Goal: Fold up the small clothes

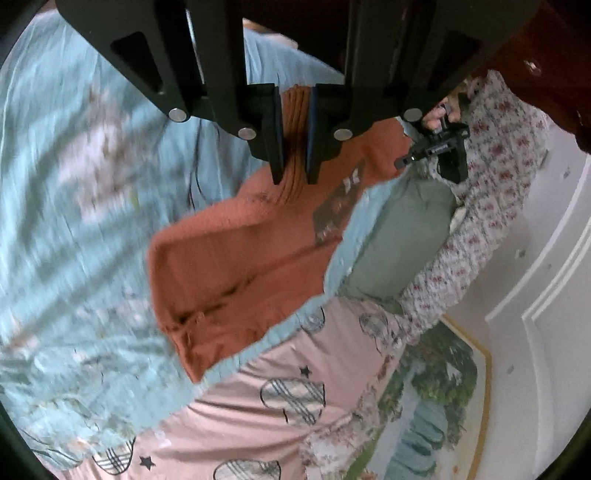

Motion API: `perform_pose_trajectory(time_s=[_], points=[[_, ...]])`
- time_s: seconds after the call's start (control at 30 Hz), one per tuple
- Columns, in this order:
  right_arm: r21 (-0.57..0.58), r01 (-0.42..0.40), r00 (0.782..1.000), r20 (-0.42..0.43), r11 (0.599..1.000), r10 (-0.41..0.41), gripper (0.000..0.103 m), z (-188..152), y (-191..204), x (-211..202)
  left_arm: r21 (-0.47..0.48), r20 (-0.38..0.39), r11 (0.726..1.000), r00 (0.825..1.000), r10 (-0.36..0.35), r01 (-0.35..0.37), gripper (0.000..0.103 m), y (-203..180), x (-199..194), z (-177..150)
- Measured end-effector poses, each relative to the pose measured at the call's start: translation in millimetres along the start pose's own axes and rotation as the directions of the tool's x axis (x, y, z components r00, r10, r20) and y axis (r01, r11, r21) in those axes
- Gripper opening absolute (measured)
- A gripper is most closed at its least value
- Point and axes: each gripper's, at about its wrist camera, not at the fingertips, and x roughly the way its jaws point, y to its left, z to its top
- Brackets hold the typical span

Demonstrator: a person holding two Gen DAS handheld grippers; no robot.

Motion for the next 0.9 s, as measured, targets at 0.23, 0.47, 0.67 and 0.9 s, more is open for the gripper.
perform_pose_trajectory(time_s=[0.23,0.47,0.67,0.9], points=[[0.008,0.025,0.994,0.105,1.0,-0.025,0.012,60.9,-7.0,20.2,-0.054,0.101,0.997,0.994,-0.045,0.051,0.008,-6.8,11.2,47.6],[-0.047,0.126,0.986,0.114,0.991,-0.12,0.012,147.4,-10.8,71.0,-0.004,0.183,1.0,0.983,-0.017,0.018,0.007,-18.3,32.0,121.8],[-0.018,0.212,0.973,0.097,0.977,-0.209,0.012,201.5,-40.7,125.7,0.005,0.237,0.999,0.97,0.046,-0.049,0.007,-13.2,68.6,194.7],[0.013,0.305,0.95,0.059,0.952,-0.305,0.012,235.8,-80.9,174.7,-0.019,0.205,0.994,0.972,0.113,-0.111,0.006,5.4,133.8,250.5]])
